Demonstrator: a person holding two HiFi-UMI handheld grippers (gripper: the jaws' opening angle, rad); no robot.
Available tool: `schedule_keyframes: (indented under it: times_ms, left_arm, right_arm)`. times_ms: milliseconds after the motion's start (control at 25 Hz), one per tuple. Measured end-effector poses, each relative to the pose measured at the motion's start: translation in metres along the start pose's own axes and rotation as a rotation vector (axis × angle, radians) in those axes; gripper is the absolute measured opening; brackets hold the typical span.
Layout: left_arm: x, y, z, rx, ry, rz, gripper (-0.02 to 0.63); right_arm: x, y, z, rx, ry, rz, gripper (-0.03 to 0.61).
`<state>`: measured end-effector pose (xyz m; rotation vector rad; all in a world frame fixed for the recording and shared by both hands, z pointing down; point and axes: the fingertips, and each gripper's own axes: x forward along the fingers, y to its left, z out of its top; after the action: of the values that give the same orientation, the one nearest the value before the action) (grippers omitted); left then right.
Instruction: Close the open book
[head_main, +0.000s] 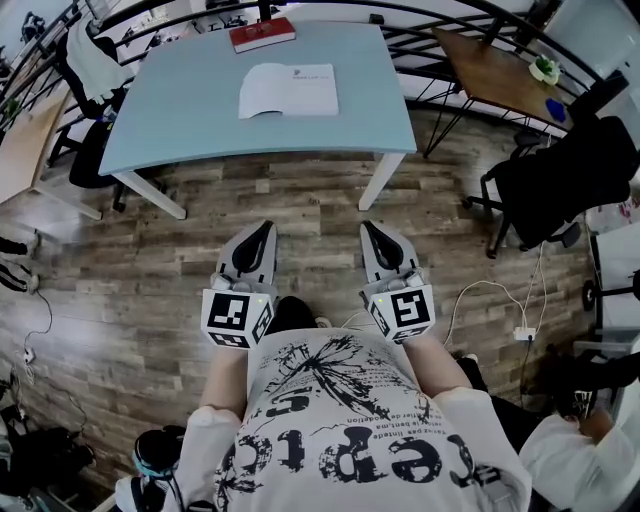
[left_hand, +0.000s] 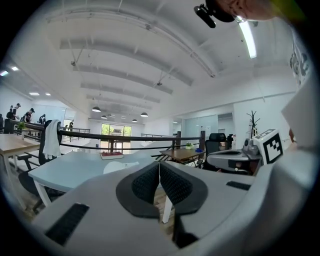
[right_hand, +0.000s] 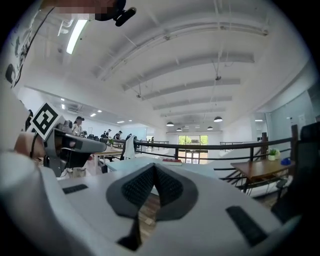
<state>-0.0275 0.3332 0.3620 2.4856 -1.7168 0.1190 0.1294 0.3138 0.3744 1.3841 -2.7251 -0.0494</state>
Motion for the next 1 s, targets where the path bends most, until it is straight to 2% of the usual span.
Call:
schedule_keyframes:
  times_ms: [240, 480, 1000]
  left_arm:
    - [0.021, 0.015, -0.008, -0.011, 0.025, -0.004, 0.02]
    - [0.066, 0.048, -0.01, -0.016, 0.036, -0.008, 0.02]
    - [0.249, 0.19, 0.026, -0.029, 0.061, -0.074, 0.02]
  right_arm:
    - [0.02, -0.011, -0.007, -0.006, 0.013, -0.017, 0.009]
    - [0.071, -0.032, -0.015, -0.007, 0.028, -0.033, 0.01]
    - [0.282, -0.104, 0.002, -0.006, 0.056, -0.096, 0.01]
